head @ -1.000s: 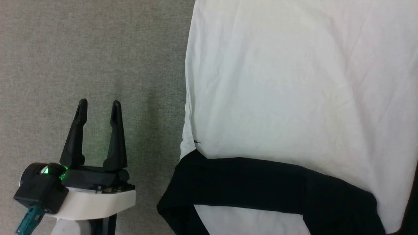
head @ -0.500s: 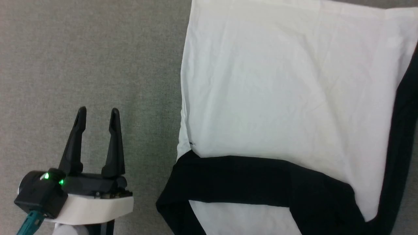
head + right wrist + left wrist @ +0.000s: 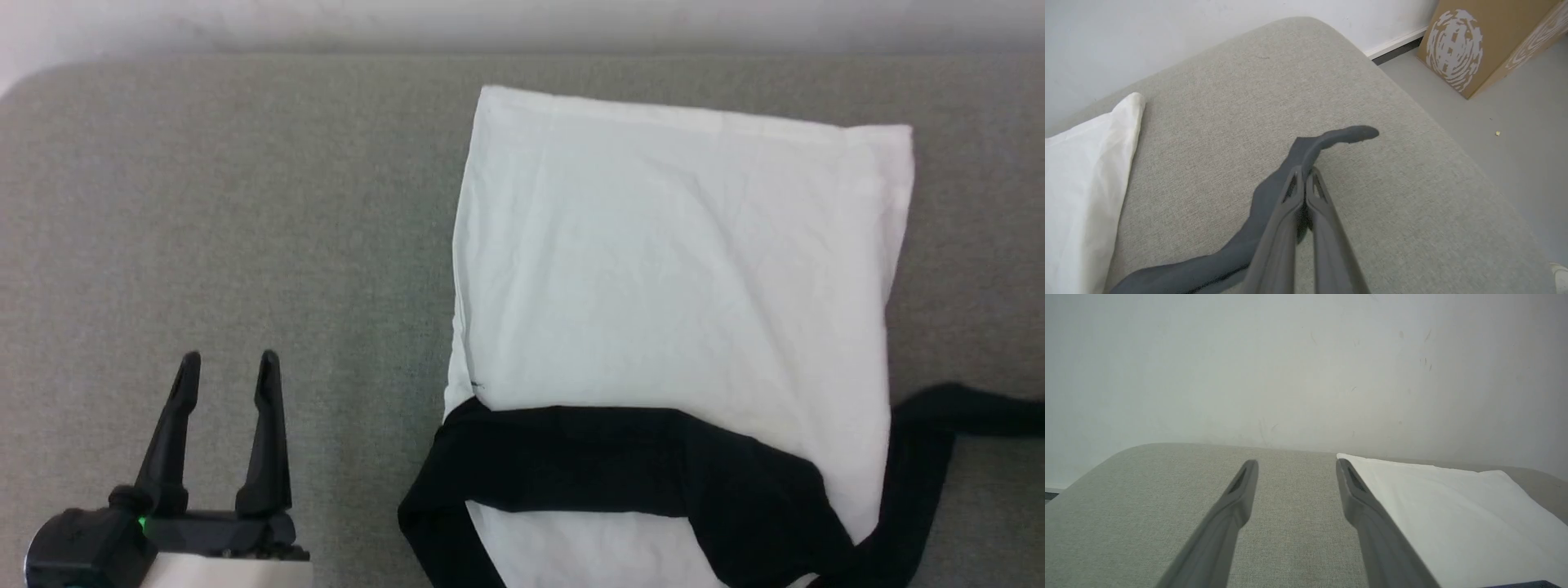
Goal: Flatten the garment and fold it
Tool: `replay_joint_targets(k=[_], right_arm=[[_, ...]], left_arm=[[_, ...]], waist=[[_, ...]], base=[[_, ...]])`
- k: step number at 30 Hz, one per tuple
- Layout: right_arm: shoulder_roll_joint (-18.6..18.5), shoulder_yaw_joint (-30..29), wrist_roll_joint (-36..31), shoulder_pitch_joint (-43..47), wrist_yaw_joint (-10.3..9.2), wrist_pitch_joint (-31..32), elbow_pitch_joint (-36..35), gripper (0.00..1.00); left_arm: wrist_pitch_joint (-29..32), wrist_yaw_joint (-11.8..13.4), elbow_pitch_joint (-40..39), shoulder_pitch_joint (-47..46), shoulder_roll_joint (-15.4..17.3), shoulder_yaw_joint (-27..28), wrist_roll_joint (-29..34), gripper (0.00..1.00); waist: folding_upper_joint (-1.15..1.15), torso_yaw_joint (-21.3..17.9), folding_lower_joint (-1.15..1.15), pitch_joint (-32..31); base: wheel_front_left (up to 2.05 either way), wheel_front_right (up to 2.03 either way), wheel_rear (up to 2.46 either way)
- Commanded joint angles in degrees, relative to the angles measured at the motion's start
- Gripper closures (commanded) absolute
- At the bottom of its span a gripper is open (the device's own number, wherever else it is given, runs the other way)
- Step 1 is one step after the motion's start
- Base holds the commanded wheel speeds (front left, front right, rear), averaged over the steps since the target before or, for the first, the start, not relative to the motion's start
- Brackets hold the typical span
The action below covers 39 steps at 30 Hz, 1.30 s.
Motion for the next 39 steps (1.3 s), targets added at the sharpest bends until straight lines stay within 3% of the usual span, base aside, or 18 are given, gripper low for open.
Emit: replay_joint_targets(k=[1, 12, 19, 27, 39], right_arm=[[0.25, -1.04, 0.75, 0.99, -0.05, -0.46, -0.78, 1.0], [-0.04, -8.93, 4.36, 5.79, -0.05, 0.57, -7.26, 1.0], [-1.26, -7.46, 6.46, 6.93, -0.05, 0.94, -9.41, 1.0], [-1.4, 2.64, 8.38, 5.76, -0.05, 2.14, -14.46, 1.0], [0.03, 28.28, 8.76, 2.8, -0.05, 6.28, -22.48, 1.0]], left_arm=[[0.23, 0.54, -0.5, 0.95, 0.3, 0.41, -0.17, 0.0], [1.67, 2.15, -2.96, 7.33, 0.48, 1.36, -0.74, 0.0], [2.04, 2.68, -3.85, 9.66, 0.55, 1.62, -1.07, 0.0], [2.58, 2.99, -4.45, 9.89, 0.62, 1.26, -1.17, 0.0], [2.7, 3.4, -4.48, 9.87, 0.36, 0.4, -1.2, 0.0]], waist=[[0.0, -1.21, 0.02, -5.56], [0.0, -1.68, 0.02, -13.3], [0.0, -1.33, 0.02, -15.39], [0.0, -0.63, 0.02, -16.25], [0.0, 1.19, 0.02, -17.36]], base=[[0.0, 0.0, 0.0], [0.0, 0.0, 0.0], [0.0, 0.0, 0.0], [0.0, 0.0, 0.0], [0.0, 0.0, 0.0]])
